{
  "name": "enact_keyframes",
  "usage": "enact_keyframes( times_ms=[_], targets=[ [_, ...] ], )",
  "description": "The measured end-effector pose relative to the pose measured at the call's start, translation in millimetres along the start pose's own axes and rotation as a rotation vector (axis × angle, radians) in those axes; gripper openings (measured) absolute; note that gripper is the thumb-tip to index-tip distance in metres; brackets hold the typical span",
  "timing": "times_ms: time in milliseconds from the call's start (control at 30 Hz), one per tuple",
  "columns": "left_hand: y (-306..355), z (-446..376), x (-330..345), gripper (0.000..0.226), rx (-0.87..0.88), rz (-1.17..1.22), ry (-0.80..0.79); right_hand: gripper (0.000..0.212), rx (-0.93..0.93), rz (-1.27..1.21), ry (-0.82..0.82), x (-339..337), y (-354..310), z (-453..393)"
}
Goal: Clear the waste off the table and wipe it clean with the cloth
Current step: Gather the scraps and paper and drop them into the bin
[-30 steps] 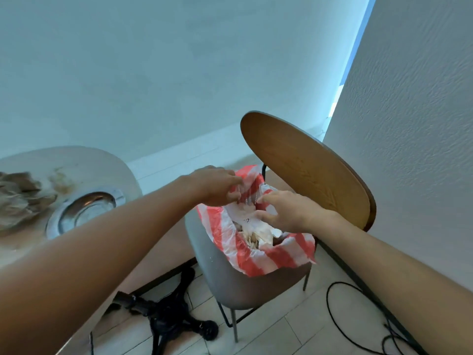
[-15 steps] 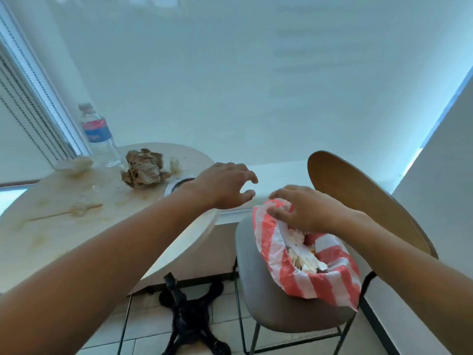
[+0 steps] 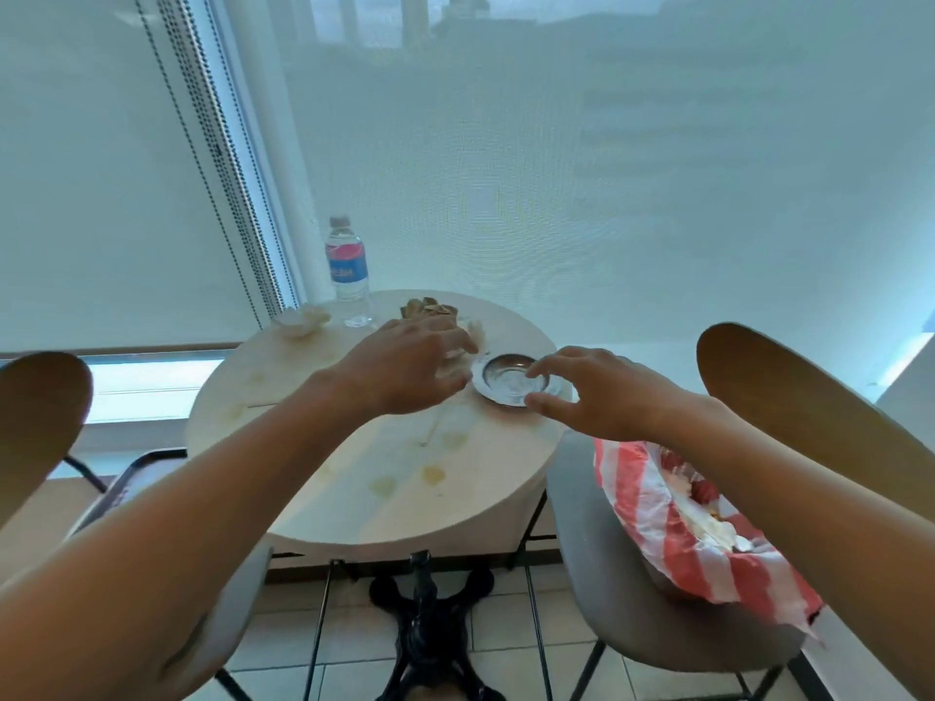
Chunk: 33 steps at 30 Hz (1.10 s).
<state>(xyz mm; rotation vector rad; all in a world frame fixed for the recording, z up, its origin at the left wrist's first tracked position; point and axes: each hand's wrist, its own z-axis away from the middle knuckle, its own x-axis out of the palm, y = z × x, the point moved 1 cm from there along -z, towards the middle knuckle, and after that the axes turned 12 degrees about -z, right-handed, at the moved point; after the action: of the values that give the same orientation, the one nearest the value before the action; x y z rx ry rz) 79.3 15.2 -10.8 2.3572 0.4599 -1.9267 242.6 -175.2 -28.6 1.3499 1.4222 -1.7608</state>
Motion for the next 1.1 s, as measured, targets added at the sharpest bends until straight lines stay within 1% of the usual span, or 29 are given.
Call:
enact_keyframes(
  times_ms=[200,300,467,633,800,1000,1100],
  targets=[
    [-44,31,3,0.040,-0.034,-0.037,0.026,0.043,0.023,-0.005,0.045,10,-34,-13],
    [-54,34,6,0.038,-0.051,0.001,0.063,0.039,0.044,-0.009,0.064,11,-42,-18],
    [-58,17,12,0.053,-0.074,0.022,0.074,0.038,0.051,0.004,0.061,9,-43,-31],
    [-58,-11,22,0.074,-0.165,0.088,0.062,0.039,0.033,-0.006,0.051,7,-32,-55],
    [-57,-45,33,0.094,-0.262,0.112,-0.073,0.036,-0.033,-0.002,0.021,7,-15,-95],
    [-63,-81,47,0.108,-0.319,0.069,-0.309,0.036,-0.116,-0.043,-0.036,18,6,-149],
    [-66,-92,52,0.112,-0.349,0.106,-0.376,0.037,-0.146,-0.063,-0.075,23,15,-173]
  ],
)
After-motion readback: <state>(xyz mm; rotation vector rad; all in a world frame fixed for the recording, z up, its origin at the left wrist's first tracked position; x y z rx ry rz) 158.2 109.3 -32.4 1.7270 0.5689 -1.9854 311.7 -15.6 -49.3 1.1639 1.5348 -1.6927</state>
